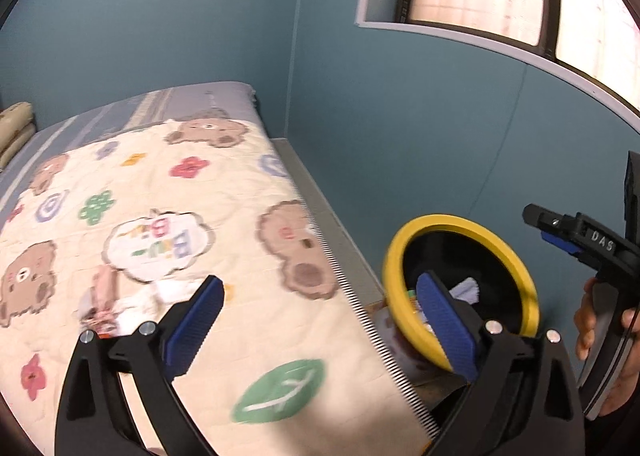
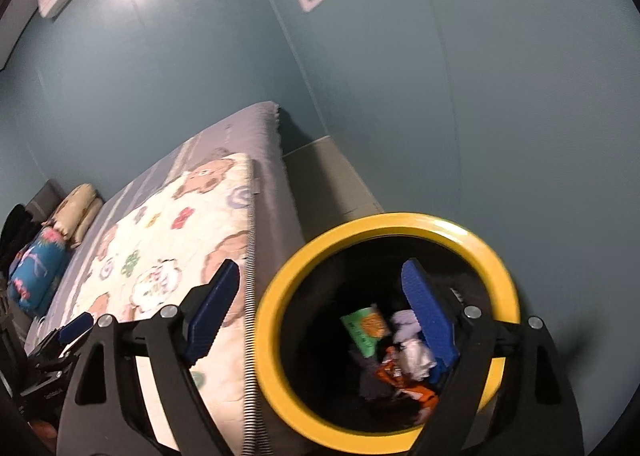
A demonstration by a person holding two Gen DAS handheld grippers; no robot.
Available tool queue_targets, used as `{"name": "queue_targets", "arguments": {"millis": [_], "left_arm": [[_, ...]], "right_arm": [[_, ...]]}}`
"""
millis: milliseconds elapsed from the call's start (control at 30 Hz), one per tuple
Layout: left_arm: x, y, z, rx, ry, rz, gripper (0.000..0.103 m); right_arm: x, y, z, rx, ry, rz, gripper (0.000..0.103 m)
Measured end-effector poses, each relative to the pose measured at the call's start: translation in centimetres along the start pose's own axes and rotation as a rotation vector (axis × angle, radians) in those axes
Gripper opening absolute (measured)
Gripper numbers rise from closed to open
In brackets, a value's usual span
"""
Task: Collect trash
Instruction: 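Move both open tools back over the orange and peel on the bed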
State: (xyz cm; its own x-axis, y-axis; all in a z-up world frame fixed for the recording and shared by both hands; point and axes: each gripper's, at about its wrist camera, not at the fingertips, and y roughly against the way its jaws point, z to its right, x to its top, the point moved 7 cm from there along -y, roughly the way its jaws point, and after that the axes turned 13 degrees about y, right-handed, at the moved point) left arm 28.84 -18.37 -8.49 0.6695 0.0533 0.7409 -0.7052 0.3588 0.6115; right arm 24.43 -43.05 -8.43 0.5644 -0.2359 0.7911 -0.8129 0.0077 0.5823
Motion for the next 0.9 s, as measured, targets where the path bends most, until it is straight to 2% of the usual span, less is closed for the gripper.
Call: {"name": "queue_targets", "arguments": {"millis": [200,433,733,900], "left_arm": [[-0.3,3.2,-4.9,0.077,0.037,0.035,0.095],[-1.0,5.9,-11.0,0.161,0.112,0.036,0.095],[-2.2,7.5,-18.3,0.292,0.142,0.02,0.095],[-3.3,7.5,-21.6,0.35,0.147,-0.003,0.095]], "right_arm": [[0.5,0.0,-5.4,0.093,0.08,-0.008,0.08],[1.2,-0.2,-11.7,0.173,0.166,-0.013,0.081],[0.6,-1.5,-18.3,0.266,0.251,-0.05,0.083],[-0.4,-3.4,-21.6,0.321,0.296,-0.105,0.083]]}}
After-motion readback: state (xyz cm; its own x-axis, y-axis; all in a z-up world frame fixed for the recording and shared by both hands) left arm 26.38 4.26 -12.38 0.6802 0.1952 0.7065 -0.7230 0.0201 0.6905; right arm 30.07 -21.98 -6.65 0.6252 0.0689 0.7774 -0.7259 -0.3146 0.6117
